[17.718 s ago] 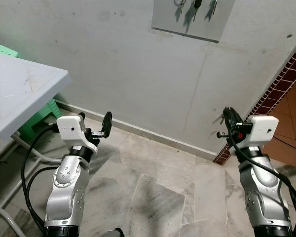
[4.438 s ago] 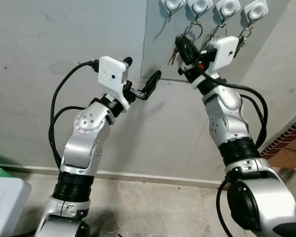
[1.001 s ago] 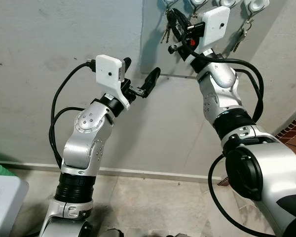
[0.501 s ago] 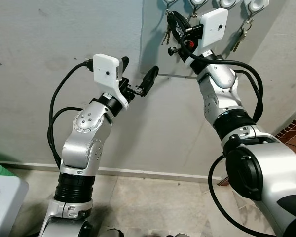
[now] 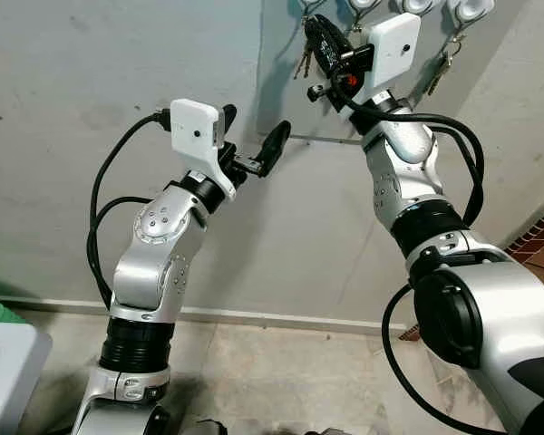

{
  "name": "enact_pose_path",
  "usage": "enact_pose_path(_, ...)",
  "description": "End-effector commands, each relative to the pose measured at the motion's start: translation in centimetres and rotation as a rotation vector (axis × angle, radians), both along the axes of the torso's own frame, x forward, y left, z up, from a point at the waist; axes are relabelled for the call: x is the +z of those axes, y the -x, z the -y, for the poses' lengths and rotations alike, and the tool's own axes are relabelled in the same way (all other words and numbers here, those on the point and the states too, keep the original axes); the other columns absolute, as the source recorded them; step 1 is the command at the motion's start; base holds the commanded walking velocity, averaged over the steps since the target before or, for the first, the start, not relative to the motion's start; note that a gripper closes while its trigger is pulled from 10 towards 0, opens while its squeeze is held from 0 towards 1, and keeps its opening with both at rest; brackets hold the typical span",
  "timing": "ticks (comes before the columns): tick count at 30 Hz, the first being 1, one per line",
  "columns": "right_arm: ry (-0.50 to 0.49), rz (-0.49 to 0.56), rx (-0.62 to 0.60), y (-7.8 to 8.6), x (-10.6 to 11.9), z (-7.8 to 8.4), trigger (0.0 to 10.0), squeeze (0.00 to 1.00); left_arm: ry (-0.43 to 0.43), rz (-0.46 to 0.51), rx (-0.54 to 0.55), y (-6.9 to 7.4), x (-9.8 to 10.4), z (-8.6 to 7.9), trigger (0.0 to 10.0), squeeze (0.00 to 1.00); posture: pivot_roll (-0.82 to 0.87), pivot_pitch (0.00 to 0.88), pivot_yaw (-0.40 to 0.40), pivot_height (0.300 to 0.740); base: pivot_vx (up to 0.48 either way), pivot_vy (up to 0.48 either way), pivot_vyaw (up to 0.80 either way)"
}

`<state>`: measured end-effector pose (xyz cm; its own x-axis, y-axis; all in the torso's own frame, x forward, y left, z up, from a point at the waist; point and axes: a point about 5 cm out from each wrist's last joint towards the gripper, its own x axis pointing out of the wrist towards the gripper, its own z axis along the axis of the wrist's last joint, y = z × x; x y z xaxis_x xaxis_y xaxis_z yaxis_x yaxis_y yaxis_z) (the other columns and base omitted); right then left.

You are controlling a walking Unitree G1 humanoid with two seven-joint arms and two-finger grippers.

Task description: Hang keys on a hook

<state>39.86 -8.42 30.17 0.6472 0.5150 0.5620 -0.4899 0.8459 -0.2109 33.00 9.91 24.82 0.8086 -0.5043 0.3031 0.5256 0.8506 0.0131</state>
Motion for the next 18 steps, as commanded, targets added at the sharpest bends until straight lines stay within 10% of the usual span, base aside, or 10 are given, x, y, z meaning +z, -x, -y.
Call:
enact_pose_path(1, 0.013, 0.062, 0.002, 0.27, 1.24, -0.16, 10.0, 0.00, 0.008, 0.005, -0.013, 0.35, 0.20, 0.22, 10.0, 0.00, 0.06, 0.120, -0.087, 0.740, 0.000, 0.000, 0.00)
enact_pose_path(18, 0.254, 0.121, -0.066, 0.36, 0.56, -0.76, 10.0, 0.00, 0.033, -0.011, -0.012, 0.41, 0.04, 0.26, 10.0, 0.00, 0.06, 0.120, -0.091, 0.740, 0.000, 0.000, 0.00)
